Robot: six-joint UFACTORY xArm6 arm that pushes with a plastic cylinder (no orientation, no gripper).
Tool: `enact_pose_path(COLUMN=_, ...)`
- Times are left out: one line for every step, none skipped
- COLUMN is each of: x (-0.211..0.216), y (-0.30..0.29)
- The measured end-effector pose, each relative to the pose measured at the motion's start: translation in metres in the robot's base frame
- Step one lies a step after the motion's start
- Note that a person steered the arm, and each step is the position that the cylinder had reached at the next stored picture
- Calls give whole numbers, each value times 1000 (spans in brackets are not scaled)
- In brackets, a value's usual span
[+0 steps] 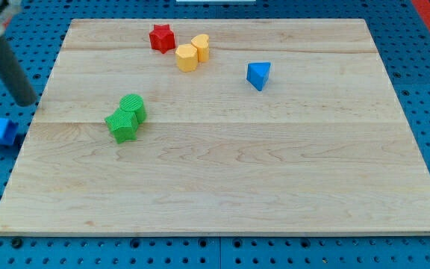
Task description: Push green circle into green star
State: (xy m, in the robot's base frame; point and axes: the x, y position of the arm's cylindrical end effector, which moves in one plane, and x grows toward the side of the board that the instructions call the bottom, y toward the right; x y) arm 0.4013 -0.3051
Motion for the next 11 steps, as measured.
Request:
enact_pose_path(x=11, y=9)
enact_pose_path(x=-6, y=84)
enact_pose_path(x=-37, y=157)
enact_pose_path(x=-18, y=192)
enact_pose_path(x=31, y=192)
enact_pose_path(x=75, y=187)
enact_pose_path(x=118, y=169)
enact_pose_path(x=102, y=186)
enact_pose_path(x=50, y=210)
enact_pose_path(x=47, y=172)
enact_pose_path(x=60, y=135)
